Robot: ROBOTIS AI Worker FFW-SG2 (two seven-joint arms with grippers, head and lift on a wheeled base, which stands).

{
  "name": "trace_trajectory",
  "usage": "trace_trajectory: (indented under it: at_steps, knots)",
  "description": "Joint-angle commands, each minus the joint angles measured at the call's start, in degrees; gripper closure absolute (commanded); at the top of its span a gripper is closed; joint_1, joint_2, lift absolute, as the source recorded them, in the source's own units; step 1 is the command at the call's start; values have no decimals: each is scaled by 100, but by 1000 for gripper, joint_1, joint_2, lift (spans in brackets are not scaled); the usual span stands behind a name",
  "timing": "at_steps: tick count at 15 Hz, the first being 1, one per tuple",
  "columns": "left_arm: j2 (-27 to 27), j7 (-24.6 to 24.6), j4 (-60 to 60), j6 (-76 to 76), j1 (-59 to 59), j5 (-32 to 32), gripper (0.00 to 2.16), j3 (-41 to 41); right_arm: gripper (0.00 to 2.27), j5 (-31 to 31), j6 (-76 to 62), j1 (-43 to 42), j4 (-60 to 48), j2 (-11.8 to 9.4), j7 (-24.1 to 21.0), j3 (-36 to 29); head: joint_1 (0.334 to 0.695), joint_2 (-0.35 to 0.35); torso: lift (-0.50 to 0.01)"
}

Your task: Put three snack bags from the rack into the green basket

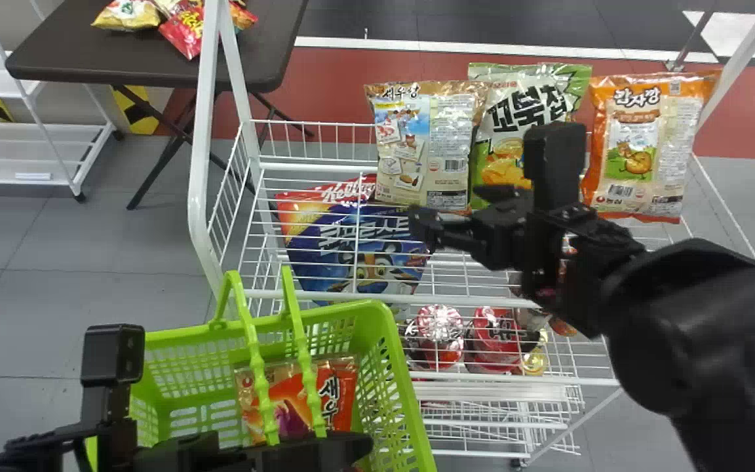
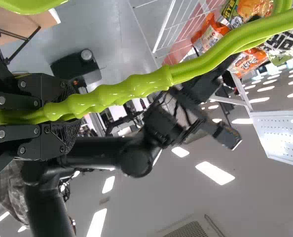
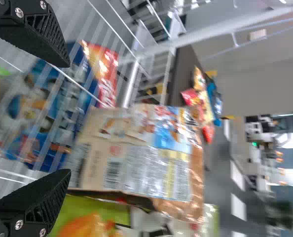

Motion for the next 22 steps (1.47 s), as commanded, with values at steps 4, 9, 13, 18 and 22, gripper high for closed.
trace_trajectory:
  at_steps: [4, 9, 13, 18, 22]
  knots:
    - [-15, 0, 40, -8, 40, -13, 2148, -27, 53, 821, -1364, -990, 2059, 471, -382, 829, 695, -25, 0]
    - [-15, 0, 110, -25, 49, -22, 2148, -44, 299, 1084, -2489, -1438, 3184, 753, -795, 1251, 695, 15, 0]
    - [-15, 0, 128, -43, 49, -31, 2148, -44, 1821, 1199, -2191, -1623, 3377, 779, -848, 1295, 695, 32, 0]
    - [-15, -9, 128, -43, 49, -31, 2148, -44, 2250, 1216, -2015, -1623, 3333, 726, -857, 1207, 695, 21, 0]
    - [-15, -9, 128, -25, 58, -31, 2148, -18, 2250, 1111, -1962, -1254, 2621, 586, -752, 1049, 695, 10, 0]
